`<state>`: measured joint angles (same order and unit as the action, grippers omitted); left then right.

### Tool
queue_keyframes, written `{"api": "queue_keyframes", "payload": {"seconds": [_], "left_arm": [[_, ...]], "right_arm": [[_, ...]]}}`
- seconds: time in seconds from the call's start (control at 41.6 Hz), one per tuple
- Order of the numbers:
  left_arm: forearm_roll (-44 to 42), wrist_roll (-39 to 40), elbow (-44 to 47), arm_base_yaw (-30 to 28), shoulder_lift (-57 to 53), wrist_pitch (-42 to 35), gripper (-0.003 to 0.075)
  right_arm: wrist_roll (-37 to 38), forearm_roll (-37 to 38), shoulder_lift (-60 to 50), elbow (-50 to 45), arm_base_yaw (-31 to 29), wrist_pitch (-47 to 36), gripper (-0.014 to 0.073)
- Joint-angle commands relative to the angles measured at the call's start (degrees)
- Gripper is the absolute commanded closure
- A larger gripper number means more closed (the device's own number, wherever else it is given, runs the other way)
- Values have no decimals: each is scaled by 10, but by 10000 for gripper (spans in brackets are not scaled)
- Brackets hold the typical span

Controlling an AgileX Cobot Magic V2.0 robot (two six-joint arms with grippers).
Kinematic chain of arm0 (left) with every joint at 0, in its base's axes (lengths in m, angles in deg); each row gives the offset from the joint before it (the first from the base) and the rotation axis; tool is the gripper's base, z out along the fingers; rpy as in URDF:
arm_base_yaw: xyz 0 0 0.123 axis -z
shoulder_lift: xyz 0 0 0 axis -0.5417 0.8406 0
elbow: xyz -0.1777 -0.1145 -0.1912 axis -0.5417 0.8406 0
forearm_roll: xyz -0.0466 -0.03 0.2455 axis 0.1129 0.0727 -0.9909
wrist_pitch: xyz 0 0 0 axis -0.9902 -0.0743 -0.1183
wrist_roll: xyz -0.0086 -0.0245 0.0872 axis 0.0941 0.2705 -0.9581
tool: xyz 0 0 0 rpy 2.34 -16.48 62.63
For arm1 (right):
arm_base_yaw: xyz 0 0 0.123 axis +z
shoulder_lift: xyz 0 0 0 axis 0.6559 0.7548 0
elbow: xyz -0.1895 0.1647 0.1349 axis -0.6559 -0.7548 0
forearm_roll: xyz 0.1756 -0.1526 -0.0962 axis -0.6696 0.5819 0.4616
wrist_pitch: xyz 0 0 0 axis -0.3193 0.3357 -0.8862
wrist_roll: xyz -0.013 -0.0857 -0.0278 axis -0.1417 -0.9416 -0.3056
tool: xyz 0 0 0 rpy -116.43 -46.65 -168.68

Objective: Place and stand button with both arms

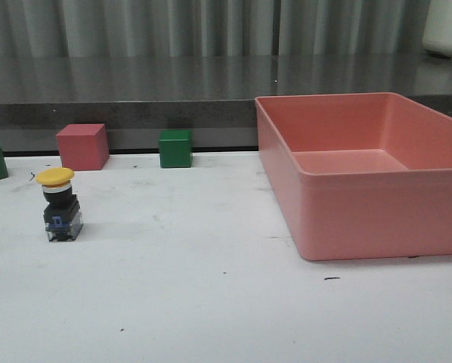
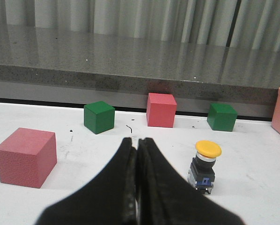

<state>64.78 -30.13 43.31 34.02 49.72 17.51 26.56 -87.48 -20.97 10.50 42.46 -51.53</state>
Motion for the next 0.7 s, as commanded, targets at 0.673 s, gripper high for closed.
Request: {"api": "queue_keyframes", "payload": {"seconds": [0.673], "left_arm": [[6,1,9,0,-13,-49,740]], "right_arm": [[-5,-26,-11,2,-4,-24,662]]}}
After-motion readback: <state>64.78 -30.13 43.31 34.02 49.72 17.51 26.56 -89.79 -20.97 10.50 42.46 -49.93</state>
